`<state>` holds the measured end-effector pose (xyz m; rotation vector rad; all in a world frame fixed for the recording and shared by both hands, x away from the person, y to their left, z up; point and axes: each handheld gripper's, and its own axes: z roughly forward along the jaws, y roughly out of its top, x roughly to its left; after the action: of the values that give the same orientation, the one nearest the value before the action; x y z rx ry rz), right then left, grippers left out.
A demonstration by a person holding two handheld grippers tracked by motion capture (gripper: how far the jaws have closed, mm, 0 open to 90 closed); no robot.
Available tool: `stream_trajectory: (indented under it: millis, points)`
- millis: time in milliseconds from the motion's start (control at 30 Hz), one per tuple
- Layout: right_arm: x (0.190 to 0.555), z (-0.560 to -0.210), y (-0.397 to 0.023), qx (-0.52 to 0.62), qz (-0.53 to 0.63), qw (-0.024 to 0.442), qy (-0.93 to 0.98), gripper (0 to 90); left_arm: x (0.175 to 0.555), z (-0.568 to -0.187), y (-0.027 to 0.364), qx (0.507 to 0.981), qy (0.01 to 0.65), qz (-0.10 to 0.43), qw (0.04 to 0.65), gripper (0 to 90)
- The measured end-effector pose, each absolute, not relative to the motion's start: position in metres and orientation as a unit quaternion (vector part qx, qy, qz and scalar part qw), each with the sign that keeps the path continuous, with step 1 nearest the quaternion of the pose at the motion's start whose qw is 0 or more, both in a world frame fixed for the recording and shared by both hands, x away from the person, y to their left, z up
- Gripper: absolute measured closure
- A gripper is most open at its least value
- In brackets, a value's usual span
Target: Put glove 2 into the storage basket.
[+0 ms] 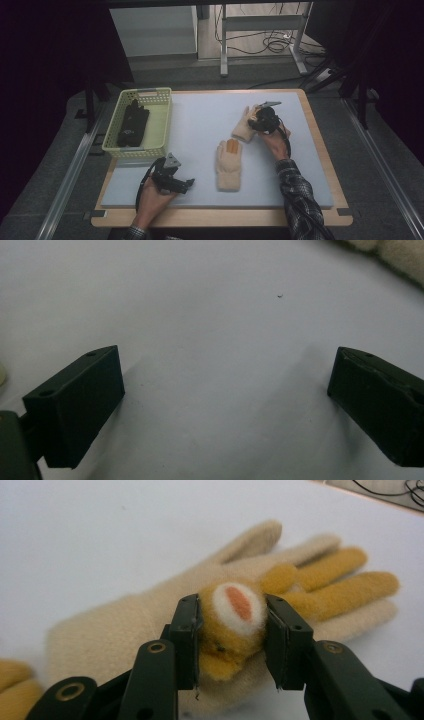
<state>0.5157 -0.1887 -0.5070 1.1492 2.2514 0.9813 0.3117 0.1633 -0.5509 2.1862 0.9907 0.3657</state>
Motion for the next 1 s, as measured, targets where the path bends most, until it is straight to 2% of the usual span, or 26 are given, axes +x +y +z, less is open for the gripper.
stream_trajectory:
  millis: [400,733,1000]
  points:
    - [0.486,-0.467,-0.198,0.383,0.390,0.198,0.814,60.7,0.312,-0.551,0.163,0.844,0.383,0.141,0.349,2.1]
    - [0.445,-0.441,-0.193,0.341,0.419,0.159,0.826,60.7,0.312,-0.551,0.163,0.844,0.383,0.141,0.349,2.0]
    - [0.404,-0.435,-0.177,0.297,0.436,0.118,0.842,60.6,0.312,-0.551,0.163,0.844,0.382,0.141,0.349,2.0]
